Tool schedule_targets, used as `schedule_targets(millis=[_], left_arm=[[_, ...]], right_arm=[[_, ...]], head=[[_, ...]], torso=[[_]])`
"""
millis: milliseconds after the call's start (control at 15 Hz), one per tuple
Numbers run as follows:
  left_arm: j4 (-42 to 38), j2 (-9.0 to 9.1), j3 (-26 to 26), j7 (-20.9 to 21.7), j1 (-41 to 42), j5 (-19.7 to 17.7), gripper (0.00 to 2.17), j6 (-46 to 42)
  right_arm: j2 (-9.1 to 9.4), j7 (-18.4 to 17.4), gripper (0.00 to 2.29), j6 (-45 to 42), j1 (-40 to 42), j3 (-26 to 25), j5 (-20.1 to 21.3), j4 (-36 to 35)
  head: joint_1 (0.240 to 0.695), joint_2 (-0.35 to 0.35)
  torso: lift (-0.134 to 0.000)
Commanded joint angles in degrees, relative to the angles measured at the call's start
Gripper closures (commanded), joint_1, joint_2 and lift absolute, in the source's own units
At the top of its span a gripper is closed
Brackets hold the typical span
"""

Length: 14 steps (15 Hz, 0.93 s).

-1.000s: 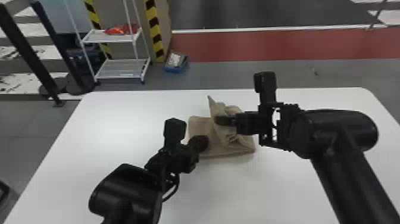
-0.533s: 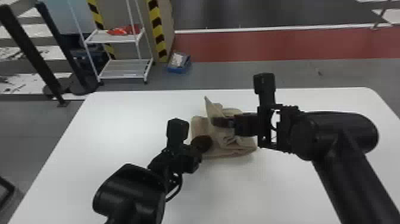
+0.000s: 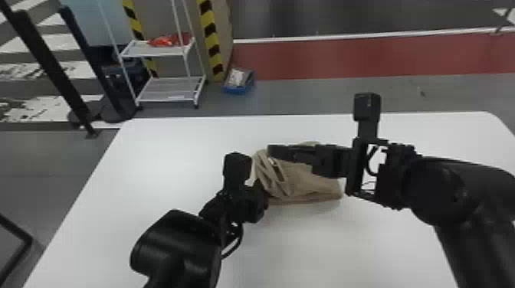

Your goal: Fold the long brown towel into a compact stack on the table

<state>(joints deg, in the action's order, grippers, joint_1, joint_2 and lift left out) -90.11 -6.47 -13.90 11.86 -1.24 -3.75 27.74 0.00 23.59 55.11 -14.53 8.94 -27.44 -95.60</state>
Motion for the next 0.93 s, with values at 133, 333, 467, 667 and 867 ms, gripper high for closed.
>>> schedule_targets(millis=[133, 333, 467, 667, 867], left_arm=[[-0.2, 0.06, 0.0, -0.1, 0.0, 0.1, 1.89, 0.0], [-0.2, 0.06, -0.2, 0.0, 0.0, 0.1, 1.89, 0.2], [-0.2, 0.14, -0.2, -0.1, 0.0, 0.1, 1.89, 0.2], [-0.6, 0.14, -0.7, -0.5, 0.2, 0.3, 1.89, 0.5], [-1.9, 0.14, -0.6, -0.6, 1.1, 0.4, 1.89, 1.8]], right_arm=[[-3.25, -0.7, 0.95, -1.9, 7.9, -1.5, 4.1, -10.9], [-7.12, 5.1, 1.96, -3.1, 13.5, -4.0, 6.2, -14.4], [-7.21, 5.9, 1.96, -8.7, 18.6, -3.3, 12.0, -16.4], [-7.12, 5.8, 1.96, -15.9, 22.6, -1.2, 19.5, -15.7], [-7.12, 5.9, 1.96, -18.6, 21.9, -0.6, 20.4, -10.5]], head=[[0.695, 0.114], [0.695, 0.077], [0.695, 0.058], [0.695, 0.034], [0.695, 0.027]], torso=[[-0.121], [-0.121], [-0.121], [-0.121], [-0.121]])
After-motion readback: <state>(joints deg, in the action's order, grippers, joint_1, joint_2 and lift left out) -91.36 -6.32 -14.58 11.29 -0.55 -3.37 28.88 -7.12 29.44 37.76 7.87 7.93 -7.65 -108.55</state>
